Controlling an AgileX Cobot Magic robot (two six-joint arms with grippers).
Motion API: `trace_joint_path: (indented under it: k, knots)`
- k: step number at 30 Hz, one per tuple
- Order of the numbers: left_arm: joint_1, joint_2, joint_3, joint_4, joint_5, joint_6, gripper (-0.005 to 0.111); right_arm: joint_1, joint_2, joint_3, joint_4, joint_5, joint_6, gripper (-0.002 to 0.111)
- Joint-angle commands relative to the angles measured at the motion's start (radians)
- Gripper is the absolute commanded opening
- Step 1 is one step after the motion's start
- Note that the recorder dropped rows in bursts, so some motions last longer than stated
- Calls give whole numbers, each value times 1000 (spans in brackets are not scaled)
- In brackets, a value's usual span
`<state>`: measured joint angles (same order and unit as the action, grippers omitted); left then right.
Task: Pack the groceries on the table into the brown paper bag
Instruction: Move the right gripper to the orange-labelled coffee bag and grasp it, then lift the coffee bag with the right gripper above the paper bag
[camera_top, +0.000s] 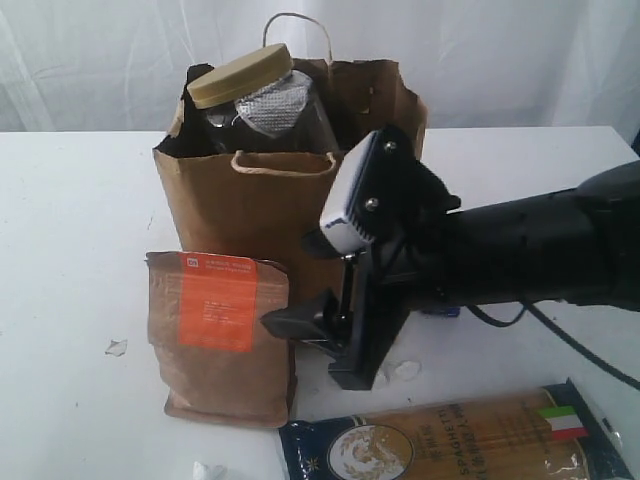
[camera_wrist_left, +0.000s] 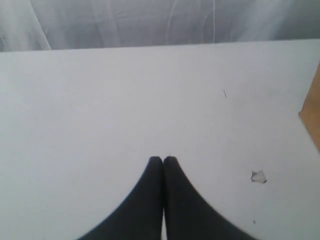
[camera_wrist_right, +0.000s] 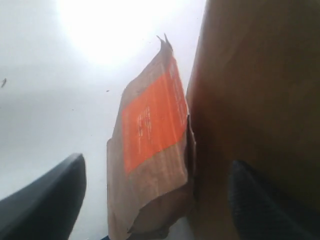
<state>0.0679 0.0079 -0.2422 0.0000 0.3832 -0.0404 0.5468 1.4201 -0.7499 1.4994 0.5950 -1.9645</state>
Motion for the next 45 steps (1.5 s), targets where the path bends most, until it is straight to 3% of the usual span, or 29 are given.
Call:
trace_joint_path:
  k: [1, 10, 13, 16, 26, 37, 45]
  knots:
    - [1, -7, 37, 18, 37, -11, 0, 47, 76, -44, 13, -14, -13, 73]
    - [1, -7, 37, 8, 21, -11, 0, 74, 140, -81, 34, -27, -13, 58]
    - [1, -7, 37, 8, 14, -11, 0, 74, 148, -81, 34, -18, -13, 33]
    - [1, -7, 37, 8, 4, -11, 0, 74, 136, -81, 34, -7, -13, 0]
    - [1, -7, 37, 8, -1, -11, 0, 74, -48, -112, 38, -112, 14, 0]
    - [1, -7, 37, 8, -16, -11, 0, 74, -165, -291, 40, -40, 277, 0]
    - [1, -7, 37, 8, -16, -11, 0, 74, -196, -479, 45, -20, 353, 0]
